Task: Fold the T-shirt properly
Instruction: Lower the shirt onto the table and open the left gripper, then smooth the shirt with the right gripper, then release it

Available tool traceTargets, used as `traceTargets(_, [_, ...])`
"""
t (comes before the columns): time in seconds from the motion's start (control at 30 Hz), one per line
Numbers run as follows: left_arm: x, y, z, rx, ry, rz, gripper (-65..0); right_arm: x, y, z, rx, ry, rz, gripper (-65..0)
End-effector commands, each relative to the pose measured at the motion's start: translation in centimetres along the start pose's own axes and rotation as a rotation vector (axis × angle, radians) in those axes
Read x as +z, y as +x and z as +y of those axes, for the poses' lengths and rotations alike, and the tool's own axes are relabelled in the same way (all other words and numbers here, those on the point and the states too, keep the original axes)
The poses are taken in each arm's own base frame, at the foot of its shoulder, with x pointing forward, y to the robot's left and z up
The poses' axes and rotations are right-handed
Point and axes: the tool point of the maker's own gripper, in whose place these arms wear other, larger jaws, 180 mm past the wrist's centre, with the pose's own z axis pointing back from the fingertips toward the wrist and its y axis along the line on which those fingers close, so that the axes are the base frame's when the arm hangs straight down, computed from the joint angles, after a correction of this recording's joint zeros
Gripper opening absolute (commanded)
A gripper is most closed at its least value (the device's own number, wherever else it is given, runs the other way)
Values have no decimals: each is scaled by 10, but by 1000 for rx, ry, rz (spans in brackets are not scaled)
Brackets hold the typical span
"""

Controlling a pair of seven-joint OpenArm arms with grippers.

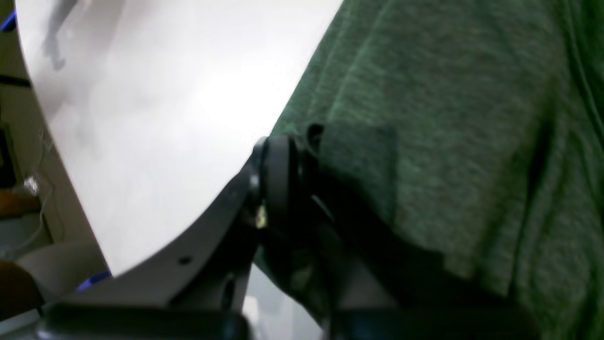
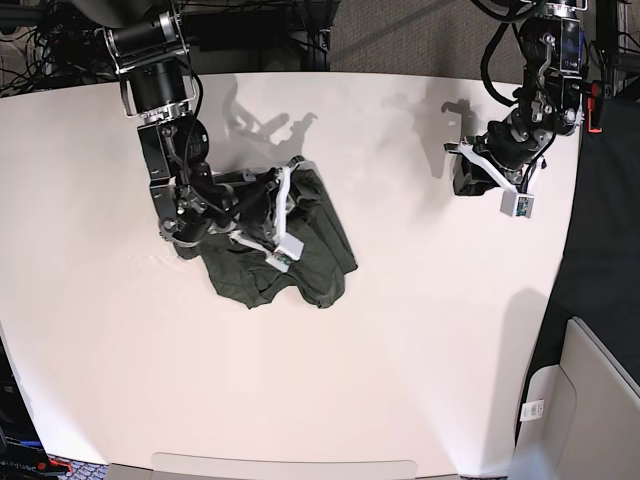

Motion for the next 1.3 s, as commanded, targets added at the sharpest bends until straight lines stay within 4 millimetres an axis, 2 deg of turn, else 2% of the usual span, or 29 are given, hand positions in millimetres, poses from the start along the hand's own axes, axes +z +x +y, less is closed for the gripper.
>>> traceTargets(0.0, [4,16,-4,-16,-13,-50,-551,15,10,-17,9,-49,-30,-648])
traceTargets(0.2, [4,15,-5,-14,-17,-50,-551,37,5,-52,-20,-162,-28,-648])
traceTargets(0.27, [5,9,-5,-11,-16,-36,-551,42,-1,-64,-20,-215,0,-648])
traceTargets(0.33, [5,8,-6,-11,-17,-36,-551,44,-2,-67,-25,-228,0,-648])
traceTargets(0.43, [7,12,-9,-16,-24,-47,-551,47,9,-61,1,-225,-32,-648])
traceTargets(0.53, [7,14,-19,-32,-46,-52,-551,55,34,-37,34,-163,-134,-648])
traceTargets(0.63, [7,15,-28,-46,-67,-54,-551,63,45,-19,30,-85,-204,-648])
traceTargets(0.77, [8,8,-32,-48,-77,-38,-551,78,36,-14,40,-79,-225,-648])
traceTargets(0.93, [8,5,-32,-45,-76,-32,-551,119,14,-33,23,-168,-248,-648])
traceTargets(1.1, [6,4,-37,-27,-83,-36,-551,156,7,-48,-19,-206,-313,-648])
traceTargets(1.17, [5,3,-39,-19,-87,-39,-551,162,5,-54,-27,-224,-318,-648])
traceTargets(1.27, [5,3,-40,-16,-88,-38,-551,156,-2,-65,-60,-241,-290,-648])
